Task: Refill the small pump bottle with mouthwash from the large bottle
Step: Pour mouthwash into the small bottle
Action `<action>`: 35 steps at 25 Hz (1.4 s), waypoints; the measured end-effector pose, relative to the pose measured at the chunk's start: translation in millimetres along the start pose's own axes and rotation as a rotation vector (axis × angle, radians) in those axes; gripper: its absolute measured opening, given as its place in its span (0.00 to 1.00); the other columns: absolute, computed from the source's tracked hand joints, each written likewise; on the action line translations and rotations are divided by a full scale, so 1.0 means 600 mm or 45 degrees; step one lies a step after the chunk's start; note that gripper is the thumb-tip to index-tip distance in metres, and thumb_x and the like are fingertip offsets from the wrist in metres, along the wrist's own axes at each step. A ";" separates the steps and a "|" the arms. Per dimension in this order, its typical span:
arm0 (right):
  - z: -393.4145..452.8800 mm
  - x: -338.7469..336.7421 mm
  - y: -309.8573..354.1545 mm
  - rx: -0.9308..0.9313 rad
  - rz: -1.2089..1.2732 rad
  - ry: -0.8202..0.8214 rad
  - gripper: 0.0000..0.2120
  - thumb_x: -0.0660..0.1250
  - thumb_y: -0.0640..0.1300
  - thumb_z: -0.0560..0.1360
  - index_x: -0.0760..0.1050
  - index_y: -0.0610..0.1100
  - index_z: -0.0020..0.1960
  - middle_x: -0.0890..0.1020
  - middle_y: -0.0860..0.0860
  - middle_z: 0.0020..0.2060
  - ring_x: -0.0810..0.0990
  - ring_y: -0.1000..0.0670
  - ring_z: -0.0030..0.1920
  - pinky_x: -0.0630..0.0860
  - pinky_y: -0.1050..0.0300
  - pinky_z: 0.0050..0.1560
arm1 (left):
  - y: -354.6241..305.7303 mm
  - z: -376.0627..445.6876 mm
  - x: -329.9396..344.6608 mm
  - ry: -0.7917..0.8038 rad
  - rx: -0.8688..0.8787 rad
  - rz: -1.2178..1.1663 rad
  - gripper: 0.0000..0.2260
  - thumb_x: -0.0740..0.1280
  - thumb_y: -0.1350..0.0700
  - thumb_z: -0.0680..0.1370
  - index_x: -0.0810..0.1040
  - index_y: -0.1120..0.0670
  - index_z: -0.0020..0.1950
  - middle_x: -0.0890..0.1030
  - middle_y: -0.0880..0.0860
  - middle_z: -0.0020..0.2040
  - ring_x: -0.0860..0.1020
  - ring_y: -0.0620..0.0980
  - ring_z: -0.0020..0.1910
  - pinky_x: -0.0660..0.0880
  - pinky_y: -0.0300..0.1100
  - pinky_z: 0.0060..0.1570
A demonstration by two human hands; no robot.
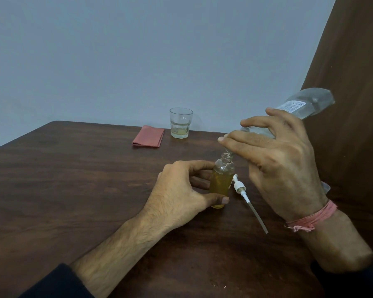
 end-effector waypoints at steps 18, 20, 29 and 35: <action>-0.004 0.003 0.006 -0.064 -0.032 -0.058 0.20 0.60 0.34 0.82 0.88 0.44 0.62 0.89 0.54 0.57 0.85 0.39 0.63 0.68 0.33 0.74 | -0.003 0.001 0.002 0.023 0.025 0.018 0.31 0.89 0.41 0.68 0.87 0.38 0.69 0.91 0.34 0.53 0.88 0.30 0.52 0.85 0.45 0.67; -0.005 0.002 0.006 -0.066 -0.033 -0.066 0.20 0.61 0.33 0.81 0.88 0.44 0.62 0.89 0.54 0.57 0.85 0.39 0.63 0.68 0.33 0.74 | -0.003 0.000 0.002 0.023 0.022 0.016 0.30 0.89 0.41 0.68 0.87 0.37 0.69 0.90 0.34 0.53 0.87 0.29 0.52 0.85 0.45 0.66; -0.008 0.005 0.003 -0.053 -0.022 -0.098 0.19 0.66 0.31 0.79 0.88 0.45 0.62 0.89 0.55 0.57 0.85 0.40 0.63 0.69 0.34 0.74 | -0.004 0.000 0.003 0.024 0.014 0.006 0.29 0.89 0.41 0.68 0.87 0.37 0.68 0.90 0.34 0.53 0.88 0.30 0.52 0.85 0.48 0.67; -0.009 0.002 0.006 -0.063 -0.026 -0.102 0.19 0.65 0.31 0.79 0.89 0.45 0.61 0.89 0.55 0.56 0.85 0.40 0.63 0.69 0.34 0.74 | -0.005 -0.002 0.004 0.023 0.018 0.028 0.30 0.89 0.41 0.68 0.87 0.38 0.69 0.90 0.35 0.53 0.88 0.31 0.52 0.86 0.47 0.66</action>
Point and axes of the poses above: each hand's wrist, its own z-axis towards the middle knuckle, its own x-axis out of the palm, y = z × x, the point moved 6 cm from there along z, towards the middle knuckle
